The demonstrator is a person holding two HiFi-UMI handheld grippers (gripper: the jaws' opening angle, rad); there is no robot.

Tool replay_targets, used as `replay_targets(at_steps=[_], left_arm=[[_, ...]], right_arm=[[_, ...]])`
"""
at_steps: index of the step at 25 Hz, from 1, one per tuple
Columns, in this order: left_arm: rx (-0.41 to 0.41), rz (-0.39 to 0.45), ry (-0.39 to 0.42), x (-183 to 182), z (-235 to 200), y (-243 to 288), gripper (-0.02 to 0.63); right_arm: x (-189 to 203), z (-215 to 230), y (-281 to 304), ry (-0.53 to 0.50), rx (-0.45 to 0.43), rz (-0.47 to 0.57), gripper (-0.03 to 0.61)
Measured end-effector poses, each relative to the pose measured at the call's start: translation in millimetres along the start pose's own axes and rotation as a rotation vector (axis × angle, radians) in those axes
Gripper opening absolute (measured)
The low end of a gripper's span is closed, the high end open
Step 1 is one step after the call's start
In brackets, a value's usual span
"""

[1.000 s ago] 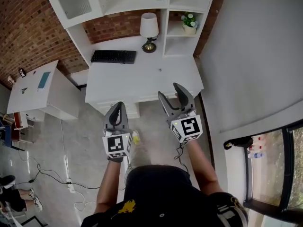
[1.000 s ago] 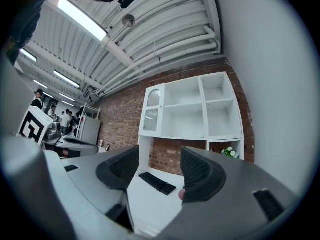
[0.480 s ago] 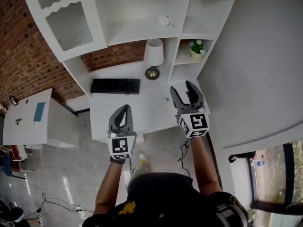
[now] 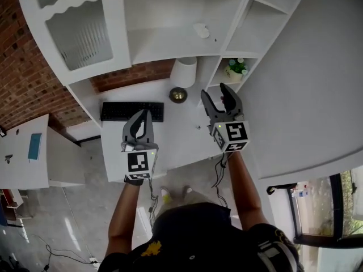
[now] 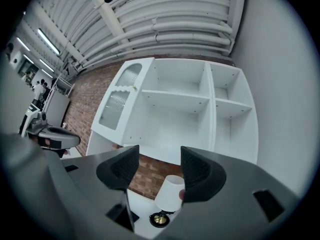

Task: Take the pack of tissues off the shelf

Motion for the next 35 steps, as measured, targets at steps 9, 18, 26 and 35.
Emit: replay_targets(at_steps=[9,18,26,35], left_arm=[[0.016,-0.002,-0.047,-3.2,-29.1,39.7,0.018],[0.025,-0.006,-0.028,-23.0,-48.1,96.5,0.018],[0.052,-0.020,0.012,-30.4,-39.1,134.2,0.018],[0.093,-0.014,0.001,-34.6,-26.6,159.9,0.018]], right_arm=[[-6.6,16.8,70.4,0.004,-0.014,-0.019,0.232],[-15.5,53.8,115.8,0.000,0.008,-0.007,0.232],[-8.4,76.4,145.1,-0.010,-0.015,-0.036,0.232],[29.4,97.5,203.9,-0.088,0.008,-0.196,0.232]])
Point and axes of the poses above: the fingertips, and each gripper's own axes: y forward along the fingers, z to its right, x out of its underside, the point moved 1 cm from there along -y, backward along the fingers, and after that the axes turned 4 degrees about x, right-handed, at the moved point
